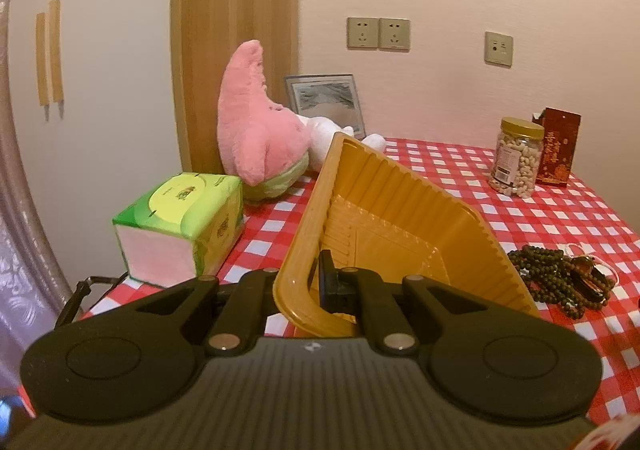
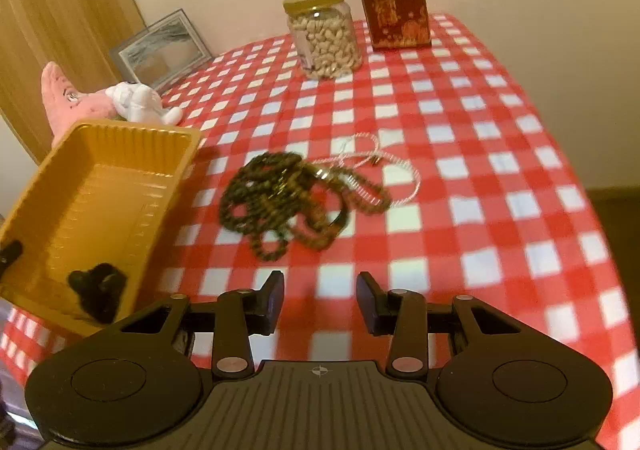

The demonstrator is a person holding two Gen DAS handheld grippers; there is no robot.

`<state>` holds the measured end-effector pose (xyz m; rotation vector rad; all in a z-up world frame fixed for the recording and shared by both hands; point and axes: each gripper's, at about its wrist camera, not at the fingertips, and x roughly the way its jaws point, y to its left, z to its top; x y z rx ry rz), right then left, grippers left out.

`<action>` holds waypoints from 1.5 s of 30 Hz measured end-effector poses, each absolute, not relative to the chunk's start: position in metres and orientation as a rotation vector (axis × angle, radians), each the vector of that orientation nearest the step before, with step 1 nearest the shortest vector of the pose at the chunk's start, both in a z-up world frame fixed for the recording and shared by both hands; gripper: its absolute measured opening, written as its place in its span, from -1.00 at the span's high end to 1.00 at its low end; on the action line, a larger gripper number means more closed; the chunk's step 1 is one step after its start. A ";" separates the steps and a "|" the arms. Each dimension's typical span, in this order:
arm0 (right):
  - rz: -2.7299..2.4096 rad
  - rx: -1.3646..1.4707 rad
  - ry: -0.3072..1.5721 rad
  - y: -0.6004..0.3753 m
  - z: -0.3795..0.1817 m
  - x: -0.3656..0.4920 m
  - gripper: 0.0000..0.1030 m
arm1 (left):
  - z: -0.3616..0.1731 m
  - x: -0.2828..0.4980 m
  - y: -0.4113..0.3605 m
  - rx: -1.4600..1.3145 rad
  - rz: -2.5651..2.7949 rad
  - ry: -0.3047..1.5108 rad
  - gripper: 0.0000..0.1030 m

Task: Organize jewelry
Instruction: 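Grasp a dark bangle from the bead pile with the right tool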

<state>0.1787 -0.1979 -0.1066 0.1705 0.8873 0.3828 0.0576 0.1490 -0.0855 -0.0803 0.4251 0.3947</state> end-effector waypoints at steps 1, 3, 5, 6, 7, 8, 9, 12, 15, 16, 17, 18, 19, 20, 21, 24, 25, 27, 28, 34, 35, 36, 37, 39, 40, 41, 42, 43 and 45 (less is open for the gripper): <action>0.388 0.159 0.887 -0.200 -0.108 0.183 0.20 | -0.086 0.057 0.148 -0.083 0.404 0.425 0.87; 0.396 0.141 0.881 -0.203 -0.111 0.192 0.21 | -0.085 0.056 0.144 -0.085 0.421 0.423 0.87; 0.408 0.117 0.875 -0.204 -0.115 0.201 0.33 | -0.085 0.055 0.141 -0.090 0.437 0.423 0.87; 0.418 0.104 0.873 -0.204 -0.117 0.205 0.40 | -0.085 0.054 0.139 -0.093 0.444 0.422 0.87; 0.428 0.091 0.875 -0.204 -0.120 0.211 0.50 | -0.084 0.054 0.138 -0.094 0.451 0.421 0.87; 0.434 0.086 0.877 -0.204 -0.123 0.216 0.54 | -0.084 0.053 0.137 -0.094 0.457 0.421 0.87; 0.442 0.082 0.878 -0.203 -0.126 0.222 0.56 | -0.084 0.053 0.135 -0.094 0.463 0.422 0.87; 0.472 0.073 0.882 -0.201 -0.132 0.237 0.60 | -0.084 0.052 0.132 -0.097 0.478 0.423 0.87; 0.505 0.062 0.878 -0.197 -0.136 0.250 0.62 | -0.084 0.052 0.130 -0.103 0.493 0.423 0.87; 0.515 0.056 0.880 -0.195 -0.137 0.254 0.62 | -0.083 0.052 0.130 -0.102 0.496 0.424 0.87; 0.526 0.051 0.883 -0.193 -0.138 0.258 0.62 | -0.083 0.052 0.129 -0.103 0.499 0.424 0.87; 0.537 0.043 0.887 -0.191 -0.140 0.261 0.62 | -0.083 0.052 0.128 -0.102 0.501 0.423 0.87; 0.545 0.034 0.891 -0.189 -0.142 0.265 0.63 | -0.083 0.052 0.127 -0.100 0.504 0.422 0.87; 0.553 0.024 0.894 -0.187 -0.144 0.268 0.64 | -0.083 0.052 0.126 -0.099 0.507 0.421 0.87; 0.557 0.016 0.895 -0.185 -0.145 0.270 0.64 | -0.083 0.052 0.124 -0.099 0.511 0.421 0.87; 0.578 0.002 0.888 -0.181 -0.148 0.275 0.70 | -0.082 0.052 0.122 -0.098 0.522 0.420 0.87; 0.583 -0.003 0.886 -0.180 -0.149 0.277 0.75 | -0.082 0.052 0.121 -0.100 0.527 0.420 0.87; 0.592 -0.013 0.891 -0.178 -0.150 0.279 0.87 | -0.082 0.052 0.121 -0.105 0.536 0.424 0.87; 0.592 -0.018 0.893 -0.178 -0.150 0.279 0.87 | -0.083 0.052 0.120 -0.107 0.540 0.426 0.87; 0.584 -0.007 0.909 -0.185 -0.147 0.276 0.88 | -0.082 0.053 0.117 -0.099 0.550 0.425 0.87; 0.578 0.001 0.913 -0.187 -0.145 0.276 0.88 | -0.081 0.054 0.117 -0.096 0.548 0.425 0.87; 0.571 0.003 0.917 -0.189 -0.143 0.275 0.88 | -0.082 0.053 0.117 -0.094 0.546 0.425 0.87; 0.562 0.006 0.918 -0.191 -0.141 0.273 0.88 | -0.082 0.053 0.118 -0.093 0.543 0.425 0.87; 0.555 0.020 0.911 -0.195 -0.137 0.270 0.88 | -0.082 0.054 0.119 -0.091 0.537 0.426 0.87; 0.548 0.026 0.907 -0.197 -0.135 0.267 0.88 | -0.082 0.055 0.120 -0.092 0.535 0.426 0.87; 0.541 0.030 0.905 -0.199 -0.133 0.265 0.88 | -0.082 0.055 0.121 -0.094 0.533 0.427 0.87; 0.533 0.035 0.903 -0.200 -0.131 0.262 0.88 | -0.082 0.054 0.121 -0.095 0.530 0.428 0.87; 0.525 0.041 0.901 -0.203 -0.129 0.259 0.88 | -0.082 0.055 0.122 -0.094 0.527 0.429 0.87; 0.509 0.047 0.895 -0.206 -0.126 0.254 0.88 | -0.081 0.055 0.121 -0.089 0.523 0.429 0.87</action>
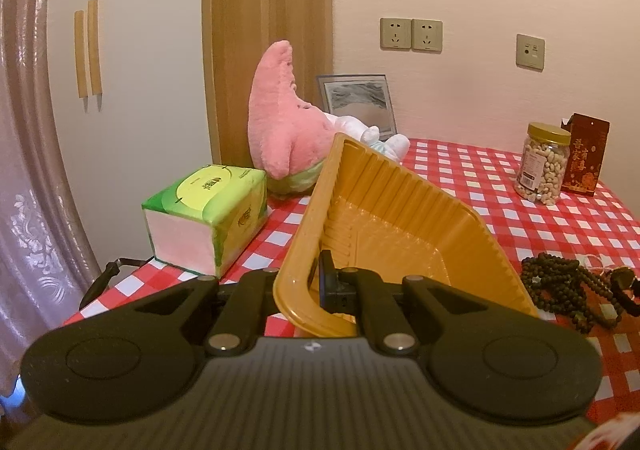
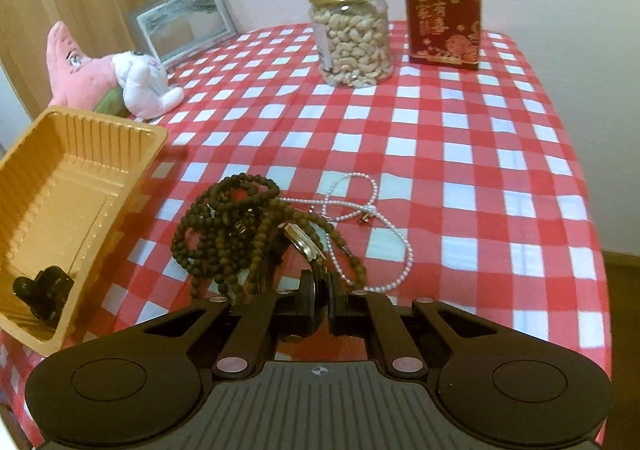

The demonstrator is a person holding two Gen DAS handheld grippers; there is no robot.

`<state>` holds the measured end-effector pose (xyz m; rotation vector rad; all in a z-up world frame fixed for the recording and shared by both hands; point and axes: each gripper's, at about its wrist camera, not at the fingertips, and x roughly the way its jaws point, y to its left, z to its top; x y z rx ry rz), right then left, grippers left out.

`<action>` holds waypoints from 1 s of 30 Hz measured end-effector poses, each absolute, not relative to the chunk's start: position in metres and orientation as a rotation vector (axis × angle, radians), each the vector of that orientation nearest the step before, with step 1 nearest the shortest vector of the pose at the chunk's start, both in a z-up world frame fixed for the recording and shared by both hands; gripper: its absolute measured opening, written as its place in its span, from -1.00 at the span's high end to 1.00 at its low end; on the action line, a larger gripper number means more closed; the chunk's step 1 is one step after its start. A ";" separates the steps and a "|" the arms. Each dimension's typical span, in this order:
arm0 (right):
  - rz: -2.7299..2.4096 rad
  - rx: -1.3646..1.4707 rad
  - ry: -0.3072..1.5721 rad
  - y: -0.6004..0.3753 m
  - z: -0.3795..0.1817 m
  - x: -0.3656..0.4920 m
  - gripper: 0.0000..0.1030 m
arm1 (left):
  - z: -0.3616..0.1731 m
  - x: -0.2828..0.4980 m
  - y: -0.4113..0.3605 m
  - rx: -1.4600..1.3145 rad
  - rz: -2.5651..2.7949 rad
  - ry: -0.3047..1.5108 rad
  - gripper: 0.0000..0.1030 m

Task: Organize jewelry
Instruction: 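Grasp a dark bangle from the bead pile with the right tool, then carry the bangle into the orange tray and open the right tool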

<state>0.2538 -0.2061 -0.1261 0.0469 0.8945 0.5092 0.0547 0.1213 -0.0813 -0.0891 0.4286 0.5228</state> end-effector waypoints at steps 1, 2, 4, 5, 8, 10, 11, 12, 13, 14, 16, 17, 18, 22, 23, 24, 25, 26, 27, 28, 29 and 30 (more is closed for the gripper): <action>0.499 0.048 0.894 -0.208 -0.125 0.251 0.88 | -0.081 0.055 0.121 -0.088 0.520 0.429 0.87; 0.489 0.048 0.896 -0.210 -0.124 0.248 0.88 | -0.081 0.055 0.122 -0.087 0.516 0.430 0.87; 0.465 0.040 0.907 -0.213 -0.126 0.242 0.88 | -0.080 0.056 0.124 -0.087 0.507 0.433 0.87; 0.448 0.026 0.912 -0.214 -0.127 0.239 0.88 | -0.080 0.056 0.125 -0.087 0.502 0.433 0.87; 0.389 0.032 0.937 -0.222 -0.132 0.231 0.88 | -0.079 0.057 0.127 -0.081 0.488 0.432 0.87; 0.380 0.089 0.947 -0.229 -0.130 0.226 0.88 | -0.078 0.058 0.127 -0.076 0.480 0.432 0.87; 0.386 0.105 0.945 -0.230 -0.127 0.224 0.88 | -0.078 0.058 0.126 -0.073 0.477 0.430 0.87; 0.397 0.116 0.941 -0.228 -0.123 0.221 0.88 | -0.078 0.059 0.127 -0.070 0.474 0.430 0.87; 0.410 0.124 0.937 -0.226 -0.118 0.220 0.88 | -0.079 0.059 0.127 -0.067 0.472 0.430 0.87; 0.430 0.137 0.932 -0.221 -0.114 0.217 0.88 | -0.079 0.059 0.128 -0.069 0.469 0.430 0.87; 0.473 0.169 0.925 -0.209 -0.105 0.215 0.88 | -0.079 0.060 0.129 -0.073 0.464 0.431 0.87; 0.500 0.183 0.923 -0.201 -0.101 0.214 0.88 | -0.079 0.060 0.129 -0.071 0.461 0.432 0.87; 0.532 0.196 0.921 -0.191 -0.097 0.213 0.88 | -0.079 0.060 0.130 -0.070 0.459 0.433 0.87; 0.662 0.225 0.920 -0.150 -0.085 0.209 0.88 | -0.080 0.060 0.132 -0.075 0.454 0.437 0.87; 0.701 0.228 0.923 -0.136 -0.083 0.208 0.88 | -0.080 0.060 0.132 -0.076 0.453 0.437 0.87; 0.731 0.230 0.927 -0.125 -0.082 0.207 0.88 | -0.079 0.060 0.132 -0.077 0.452 0.438 0.87; 0.767 0.231 0.935 -0.112 -0.082 0.206 0.88 | -0.079 0.060 0.133 -0.078 0.451 0.439 0.87; 0.800 0.235 0.941 -0.100 -0.081 0.204 0.88 | -0.079 0.060 0.134 -0.078 0.449 0.440 0.87; 0.831 0.238 0.944 -0.088 -0.081 0.202 0.88 | -0.079 0.060 0.134 -0.078 0.448 0.441 0.88; 0.860 0.237 0.945 -0.077 -0.080 0.200 0.88 | -0.079 0.060 0.134 -0.077 0.446 0.443 0.88; 0.885 0.229 0.941 -0.066 -0.079 0.197 0.88 | -0.079 0.060 0.135 -0.078 0.444 0.445 0.88; 0.903 0.219 0.936 -0.057 -0.078 0.195 0.88 | -0.079 0.060 0.135 -0.079 0.443 0.445 0.88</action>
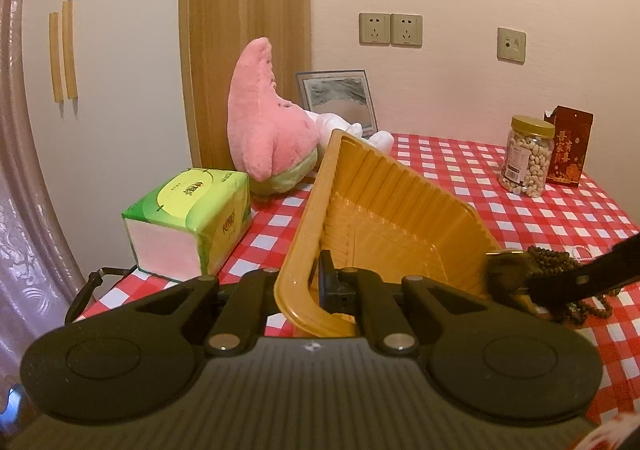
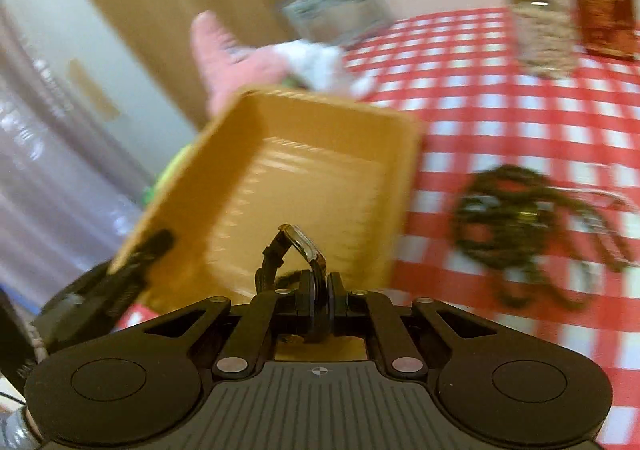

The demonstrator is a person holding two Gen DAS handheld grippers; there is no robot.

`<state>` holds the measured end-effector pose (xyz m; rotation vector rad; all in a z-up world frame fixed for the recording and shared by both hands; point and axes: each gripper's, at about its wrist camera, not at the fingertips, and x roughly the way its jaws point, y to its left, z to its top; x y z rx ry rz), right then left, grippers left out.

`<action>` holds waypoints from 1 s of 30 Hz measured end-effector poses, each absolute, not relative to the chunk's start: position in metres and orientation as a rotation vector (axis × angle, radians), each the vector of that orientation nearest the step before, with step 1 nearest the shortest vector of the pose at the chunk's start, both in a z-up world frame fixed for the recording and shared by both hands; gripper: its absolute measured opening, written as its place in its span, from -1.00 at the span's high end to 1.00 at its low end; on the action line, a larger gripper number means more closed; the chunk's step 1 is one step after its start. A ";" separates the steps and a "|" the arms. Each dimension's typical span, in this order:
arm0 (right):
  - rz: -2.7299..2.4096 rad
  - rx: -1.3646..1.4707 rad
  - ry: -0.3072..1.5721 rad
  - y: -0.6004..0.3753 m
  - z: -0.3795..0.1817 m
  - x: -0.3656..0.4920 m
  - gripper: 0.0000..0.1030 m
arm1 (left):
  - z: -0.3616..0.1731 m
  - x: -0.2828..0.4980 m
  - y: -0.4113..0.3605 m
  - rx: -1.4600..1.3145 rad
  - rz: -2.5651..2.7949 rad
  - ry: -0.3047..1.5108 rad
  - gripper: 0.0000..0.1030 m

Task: Organize jewelry
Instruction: 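Carry the bangle into the orange tray and open the right tool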

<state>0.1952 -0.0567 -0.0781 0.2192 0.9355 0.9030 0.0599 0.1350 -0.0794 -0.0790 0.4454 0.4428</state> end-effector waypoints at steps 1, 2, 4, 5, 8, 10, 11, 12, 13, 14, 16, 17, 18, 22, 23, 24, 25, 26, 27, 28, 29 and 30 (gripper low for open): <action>0.921 0.209 0.929 -0.047 -0.077 0.194 0.88 | -0.080 0.060 0.135 -0.080 0.441 0.446 0.88; 0.936 0.200 0.926 -0.039 -0.076 0.192 0.88 | -0.079 0.060 0.136 -0.080 0.438 0.447 0.88; 0.957 0.178 0.921 -0.026 -0.078 0.191 0.89 | -0.080 0.060 0.136 -0.079 0.435 0.446 0.88; 0.962 0.160 0.918 -0.019 -0.079 0.190 0.88 | -0.080 0.060 0.136 -0.079 0.434 0.446 0.88; 0.965 0.128 0.919 -0.007 -0.086 0.188 0.88 | -0.080 0.060 0.136 -0.080 0.431 0.447 0.88; 0.965 0.117 0.918 -0.002 -0.089 0.189 0.88 | -0.080 0.061 0.135 -0.077 0.428 0.447 0.88; 0.965 0.113 0.912 -0.001 -0.090 0.189 0.88 | -0.079 0.061 0.135 -0.076 0.427 0.447 0.88; 0.963 0.114 0.906 0.000 -0.091 0.189 0.88 | -0.080 0.062 0.135 -0.076 0.430 0.453 0.88; 0.960 0.109 0.898 0.001 -0.091 0.189 0.88 | -0.080 0.062 0.136 -0.082 0.429 0.453 0.88; 0.967 0.107 0.895 0.001 -0.090 0.190 0.87 | -0.080 0.062 0.137 -0.083 0.428 0.453 0.88; 0.978 0.108 0.897 0.002 -0.090 0.192 0.85 | -0.080 0.062 0.137 -0.077 0.426 0.452 0.88; 0.983 0.112 0.896 0.001 -0.089 0.192 0.78 | -0.080 0.062 0.137 -0.076 0.425 0.451 0.88; 0.986 0.114 0.894 0.000 -0.088 0.191 0.71 | -0.079 0.063 0.137 -0.074 0.424 0.451 0.88; 0.991 0.152 0.865 -0.016 -0.080 0.189 0.17 | -0.079 0.063 0.136 -0.074 0.425 0.452 0.88; 0.986 0.160 0.862 -0.022 -0.078 0.189 0.17 | -0.079 0.063 0.136 -0.073 0.424 0.452 0.88; 0.975 0.170 0.861 -0.028 -0.076 0.189 0.17 | -0.079 0.064 0.136 -0.072 0.424 0.452 0.88; 0.958 0.181 0.859 -0.037 -0.076 0.190 0.16 | -0.079 0.064 0.136 -0.072 0.424 0.453 0.88; 0.942 0.186 0.859 -0.044 -0.075 0.191 0.16 | -0.078 0.064 0.136 -0.072 0.425 0.454 0.88; 0.920 0.188 0.860 -0.053 -0.076 0.192 0.16 | -0.078 0.064 0.136 -0.072 0.425 0.454 0.88; 0.896 0.190 0.862 -0.062 -0.076 0.194 0.16 | -0.078 0.065 0.136 -0.073 0.426 0.454 0.88; 0.871 0.192 0.864 -0.072 -0.078 0.195 0.16 | -0.078 0.065 0.136 -0.072 0.426 0.455 0.88; 0.842 0.195 0.868 -0.084 -0.081 0.197 0.16 | -0.079 0.065 0.135 -0.073 0.427 0.455 0.88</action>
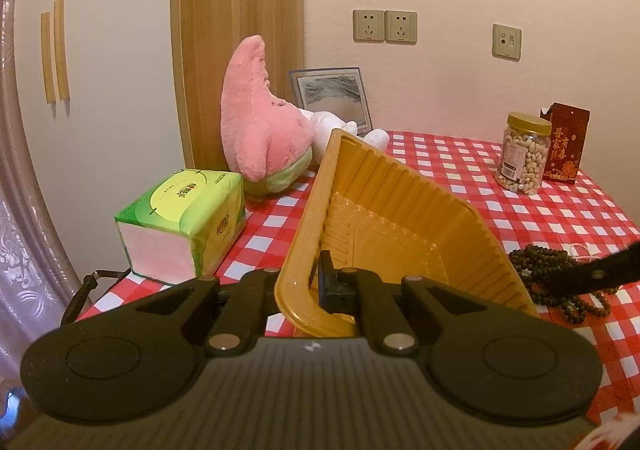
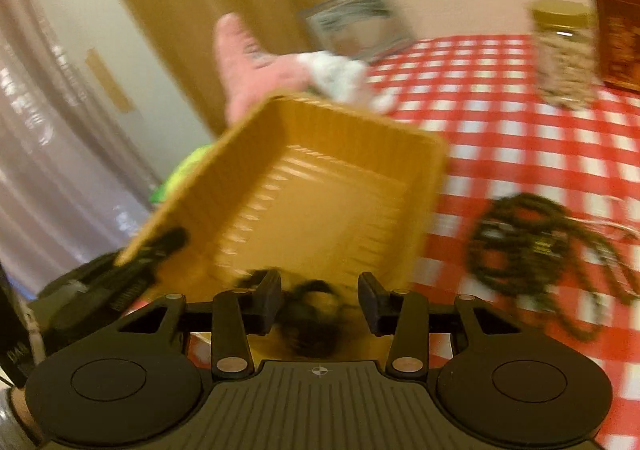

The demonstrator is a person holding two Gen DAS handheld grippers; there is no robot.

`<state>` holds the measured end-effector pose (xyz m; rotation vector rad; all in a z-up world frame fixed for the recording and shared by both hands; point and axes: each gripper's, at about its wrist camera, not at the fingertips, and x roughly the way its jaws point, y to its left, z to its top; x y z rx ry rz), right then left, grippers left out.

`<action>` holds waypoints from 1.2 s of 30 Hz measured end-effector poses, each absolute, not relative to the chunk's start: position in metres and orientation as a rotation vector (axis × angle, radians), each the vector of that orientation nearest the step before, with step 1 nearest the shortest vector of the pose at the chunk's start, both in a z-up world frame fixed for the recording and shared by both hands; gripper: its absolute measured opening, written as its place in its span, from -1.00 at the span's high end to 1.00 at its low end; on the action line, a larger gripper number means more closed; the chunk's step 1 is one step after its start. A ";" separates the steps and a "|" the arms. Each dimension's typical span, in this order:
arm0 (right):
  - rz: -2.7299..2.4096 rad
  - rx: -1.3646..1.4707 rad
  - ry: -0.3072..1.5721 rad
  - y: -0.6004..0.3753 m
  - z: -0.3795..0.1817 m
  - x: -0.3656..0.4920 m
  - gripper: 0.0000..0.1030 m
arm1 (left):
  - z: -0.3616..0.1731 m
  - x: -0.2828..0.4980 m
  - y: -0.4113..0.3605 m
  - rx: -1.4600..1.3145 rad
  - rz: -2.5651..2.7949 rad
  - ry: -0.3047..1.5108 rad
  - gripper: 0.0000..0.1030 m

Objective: Organize jewelry

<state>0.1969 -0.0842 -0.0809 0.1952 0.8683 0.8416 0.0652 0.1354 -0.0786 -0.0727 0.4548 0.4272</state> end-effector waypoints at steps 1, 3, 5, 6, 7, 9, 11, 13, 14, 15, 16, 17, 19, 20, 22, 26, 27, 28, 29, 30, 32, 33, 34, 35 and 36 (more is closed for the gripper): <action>0.814 0.200 0.874 -0.095 -0.083 0.199 0.16 | -0.079 0.065 0.135 -0.074 0.428 0.454 0.88; 0.752 0.208 0.887 -0.118 -0.089 0.203 0.16 | -0.079 0.066 0.135 -0.075 0.433 0.454 0.88; 0.694 0.216 0.899 -0.142 -0.096 0.207 0.16 | -0.080 0.066 0.136 -0.078 0.436 0.455 0.88; 0.664 0.214 0.903 -0.153 -0.099 0.209 0.16 | -0.080 0.066 0.136 -0.079 0.438 0.455 0.88; 0.640 0.210 0.906 -0.164 -0.101 0.211 0.16 | -0.081 0.067 0.136 -0.079 0.439 0.455 0.88; 0.593 0.201 0.909 -0.185 -0.105 0.215 0.16 | -0.081 0.067 0.136 -0.079 0.442 0.457 0.87; 0.547 0.194 0.917 -0.203 -0.110 0.221 0.16 | -0.081 0.067 0.136 -0.081 0.446 0.457 0.87; 0.511 0.185 0.908 -0.218 -0.113 0.228 0.17 | -0.081 0.067 0.136 -0.082 0.448 0.457 0.87; 0.503 0.179 0.899 -0.224 -0.113 0.231 0.18 | -0.081 0.067 0.135 -0.081 0.448 0.456 0.87; 0.496 0.169 0.890 -0.230 -0.114 0.234 0.19 | -0.081 0.068 0.135 -0.081 0.449 0.455 0.87; 0.492 0.156 0.883 -0.232 -0.114 0.237 0.29 | -0.081 0.068 0.135 -0.081 0.449 0.455 0.87; 0.491 0.142 0.879 -0.234 -0.115 0.241 0.45 | -0.081 0.069 0.135 -0.082 0.451 0.455 0.87; 0.491 0.116 0.874 -0.236 -0.118 0.249 0.58 | -0.081 0.070 0.135 -0.086 0.454 0.457 0.87; 0.495 0.104 0.863 -0.236 -0.119 0.253 0.63 | -0.081 0.070 0.135 -0.089 0.456 0.457 0.87; 0.501 0.084 0.855 -0.232 -0.124 0.259 0.66 | -0.081 0.071 0.134 -0.089 0.460 0.457 0.87; 0.519 0.042 0.858 -0.221 -0.136 0.280 0.74 | -0.081 0.072 0.133 -0.094 0.469 0.459 0.87; 0.522 0.029 0.855 -0.218 -0.138 0.284 0.74 | -0.081 0.073 0.133 -0.097 0.471 0.460 0.87; 0.523 0.016 0.853 -0.216 -0.141 0.289 0.74 | -0.081 0.073 0.133 -0.098 0.473 0.462 0.87; 0.526 0.005 0.851 -0.213 -0.143 0.293 0.74 | -0.082 0.074 0.133 -0.099 0.475 0.463 0.87; 0.525 -0.005 0.852 -0.211 -0.145 0.297 0.74 | -0.082 0.074 0.133 -0.099 0.477 0.465 0.87; 0.528 -0.014 0.864 -0.207 -0.150 0.307 0.74 | -0.082 0.075 0.132 -0.098 0.480 0.467 0.86; 0.529 -0.016 0.870 -0.206 -0.153 0.310 0.74 | -0.082 0.076 0.132 -0.098 0.482 0.468 0.86; 0.522 -0.021 0.873 -0.204 -0.154 0.313 0.73 | -0.082 0.076 0.132 -0.099 0.484 0.470 0.86; 0.521 -0.026 0.875 -0.203 -0.156 0.316 0.73 | -0.082 0.077 0.132 -0.100 0.485 0.470 0.86; 0.519 -0.033 0.873 -0.202 -0.157 0.317 0.73 | -0.082 0.077 0.132 -0.101 0.487 0.472 0.86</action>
